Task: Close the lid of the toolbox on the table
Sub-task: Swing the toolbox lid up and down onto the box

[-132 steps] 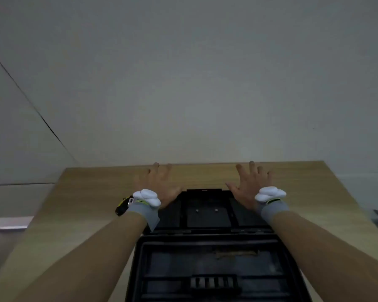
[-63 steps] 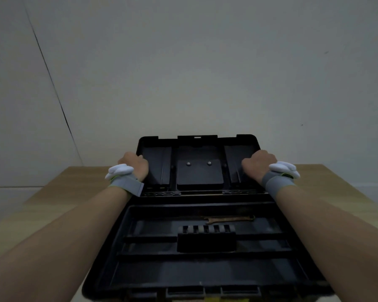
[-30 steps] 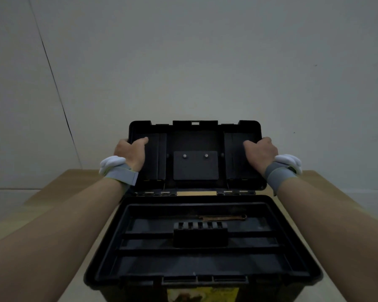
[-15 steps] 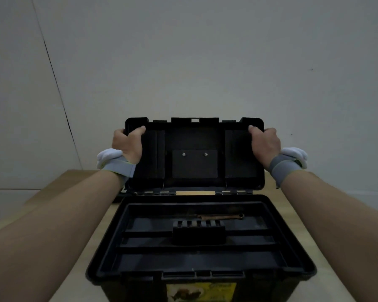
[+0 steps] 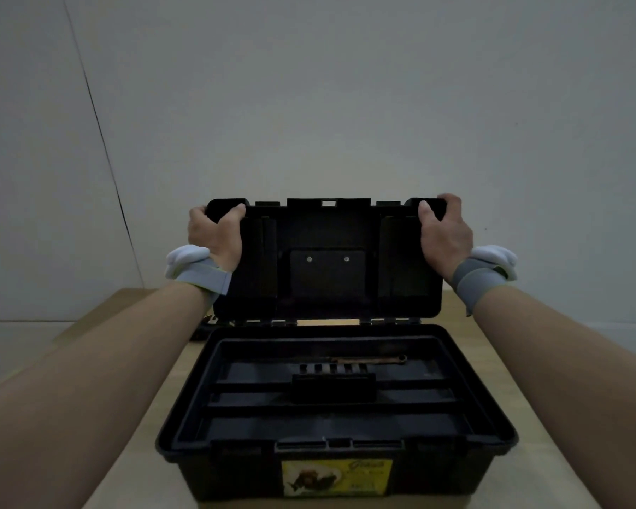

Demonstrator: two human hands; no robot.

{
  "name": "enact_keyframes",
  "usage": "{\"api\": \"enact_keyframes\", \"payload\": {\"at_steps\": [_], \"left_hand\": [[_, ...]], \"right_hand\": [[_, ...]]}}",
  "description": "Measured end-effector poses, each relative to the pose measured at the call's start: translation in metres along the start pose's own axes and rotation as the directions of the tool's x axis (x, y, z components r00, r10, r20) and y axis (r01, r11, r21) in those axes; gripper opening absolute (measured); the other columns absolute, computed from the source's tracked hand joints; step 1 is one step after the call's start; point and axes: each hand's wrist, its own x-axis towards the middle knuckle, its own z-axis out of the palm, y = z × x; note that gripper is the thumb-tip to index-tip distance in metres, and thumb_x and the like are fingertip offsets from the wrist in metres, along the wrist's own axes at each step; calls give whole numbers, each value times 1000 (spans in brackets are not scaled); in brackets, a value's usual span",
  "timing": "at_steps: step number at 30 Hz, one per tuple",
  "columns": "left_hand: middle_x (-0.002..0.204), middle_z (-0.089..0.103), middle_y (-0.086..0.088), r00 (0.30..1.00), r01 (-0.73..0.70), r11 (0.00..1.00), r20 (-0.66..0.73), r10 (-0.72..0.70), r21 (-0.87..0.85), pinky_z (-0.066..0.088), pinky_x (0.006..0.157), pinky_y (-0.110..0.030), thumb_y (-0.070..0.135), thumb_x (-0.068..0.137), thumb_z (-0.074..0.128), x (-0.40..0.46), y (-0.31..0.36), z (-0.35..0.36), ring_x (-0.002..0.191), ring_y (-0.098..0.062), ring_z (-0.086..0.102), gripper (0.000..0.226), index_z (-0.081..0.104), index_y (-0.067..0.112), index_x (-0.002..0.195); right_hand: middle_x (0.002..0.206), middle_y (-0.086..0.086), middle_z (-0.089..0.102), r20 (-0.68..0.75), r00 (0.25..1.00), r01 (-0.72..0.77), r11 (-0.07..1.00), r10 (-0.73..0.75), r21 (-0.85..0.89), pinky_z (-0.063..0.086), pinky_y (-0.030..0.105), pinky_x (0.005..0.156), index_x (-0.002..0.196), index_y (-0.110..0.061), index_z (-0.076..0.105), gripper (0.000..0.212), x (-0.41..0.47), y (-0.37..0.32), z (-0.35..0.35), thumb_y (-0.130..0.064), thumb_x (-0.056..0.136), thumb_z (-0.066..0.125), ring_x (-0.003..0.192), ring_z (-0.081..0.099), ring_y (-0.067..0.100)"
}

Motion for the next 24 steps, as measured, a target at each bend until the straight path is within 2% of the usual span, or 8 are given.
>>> {"api": "enact_keyframes", "payload": {"at_steps": [6, 11, 14, 17, 20, 24], "left_hand": [[115, 63, -10, 995, -65, 998, -72, 66, 23, 36, 79, -25, 48, 71, 64, -2, 6, 0, 90, -19, 50, 57, 59, 16, 118], [115, 61, -13, 991, -95, 991, -83, 103, 93, 37, 78, -29, 55, 70, 57, -7, 10, -9, 86, -22, 49, 59, 57, 17, 115], [116, 58, -13, 987, -119, 981, -89, 134, 152, 36, 78, -30, 53, 73, 58, -10, 13, -13, 86, -23, 47, 56, 57, 15, 114], [116, 57, -13, 981, -166, 960, -56, 183, 227, 37, 79, -29, 49, 73, 55, -12, 18, -18, 89, -26, 52, 48, 61, 17, 109], [116, 53, -7, 956, -286, 890, 48, 288, 356, 40, 81, -29, 51, 72, 49, -16, 23, -24, 93, -28, 56, 43, 66, 26, 103], [109, 54, -7, 862, -484, 686, 162, 480, 544, 43, 89, -37, 52, 77, 51, -21, 26, -29, 95, -32, 56, 40, 69, 23, 96]], "right_hand": [[114, 24, 58, -75, 993, 85, 990, -94, -117, 38, 37, 83, 122, -8, 45, 46, -3, -13, -9, -45, 95, 42, 104, 54, 40], [109, 25, 59, -54, 992, 101, 980, -112, -172, 33, 36, 75, 117, -8, 42, 44, -10, -17, -21, -46, 95, 38, 98, 55, 39], [110, 24, 57, -43, 994, 88, 977, -98, -193, 34, 38, 75, 118, -9, 40, 46, -16, -19, -24, -48, 95, 36, 96, 54, 39], [111, 23, 54, -33, 995, 85, 974, -94, -212, 33, 36, 74, 120, -15, 38, 45, -19, -19, -25, -51, 94, 34, 84, 48, 34], [112, 21, 49, 0, 996, 90, 966, -92, -241, 34, 37, 76, 124, -26, 40, 44, -23, -18, -25, -56, 92, 32, 79, 42, 31], [110, 19, 46, 0, 996, 89, 958, -93, -274, 33, 36, 77, 119, -30, 46, 46, -24, -16, -25, -61, 89, 31, 76, 41, 32]]}}
